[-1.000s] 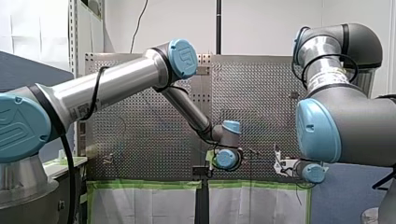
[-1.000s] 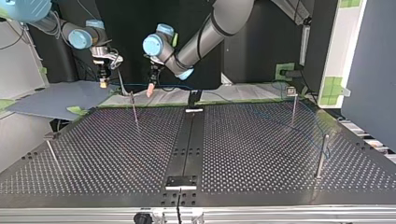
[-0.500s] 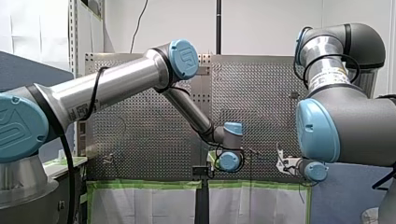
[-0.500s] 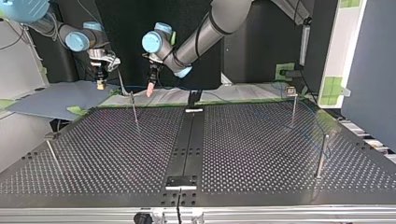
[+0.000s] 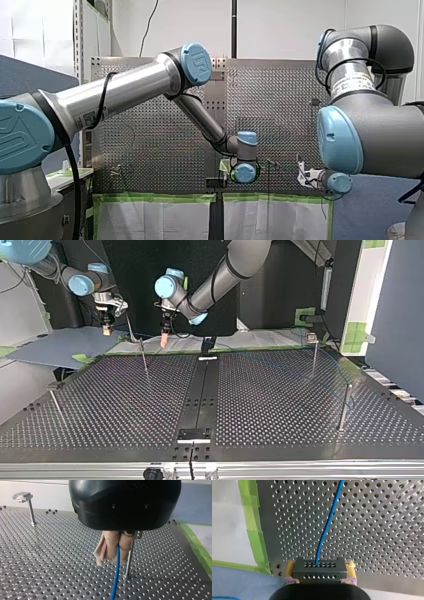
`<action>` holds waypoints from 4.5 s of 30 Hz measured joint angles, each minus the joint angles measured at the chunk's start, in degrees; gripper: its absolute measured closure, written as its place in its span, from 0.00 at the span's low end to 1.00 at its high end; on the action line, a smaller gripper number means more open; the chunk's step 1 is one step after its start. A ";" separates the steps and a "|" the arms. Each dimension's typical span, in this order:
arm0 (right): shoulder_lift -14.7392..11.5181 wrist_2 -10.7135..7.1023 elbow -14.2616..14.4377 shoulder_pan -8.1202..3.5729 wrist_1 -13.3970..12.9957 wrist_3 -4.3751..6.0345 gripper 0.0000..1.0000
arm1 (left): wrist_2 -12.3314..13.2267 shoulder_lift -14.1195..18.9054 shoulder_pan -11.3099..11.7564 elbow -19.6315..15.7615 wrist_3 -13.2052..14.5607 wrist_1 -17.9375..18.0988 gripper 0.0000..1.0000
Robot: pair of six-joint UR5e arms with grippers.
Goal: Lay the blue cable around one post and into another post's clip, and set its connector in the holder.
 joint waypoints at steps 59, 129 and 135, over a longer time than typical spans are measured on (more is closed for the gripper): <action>-0.02 0.98 -6.69 -1.04 3.25 1.41 1.00 | 3.27 -3.83 4.70 1.41 -1.38 3.89 1.00; 0.09 1.16 -7.48 -1.25 5.30 3.78 1.00 | 27.33 4.58 6.50 -6.32 4.58 -11.70 0.00; 0.09 1.16 -7.47 -1.11 5.42 3.78 1.00 | 27.20 6.54 6.97 -6.32 4.25 -11.82 0.00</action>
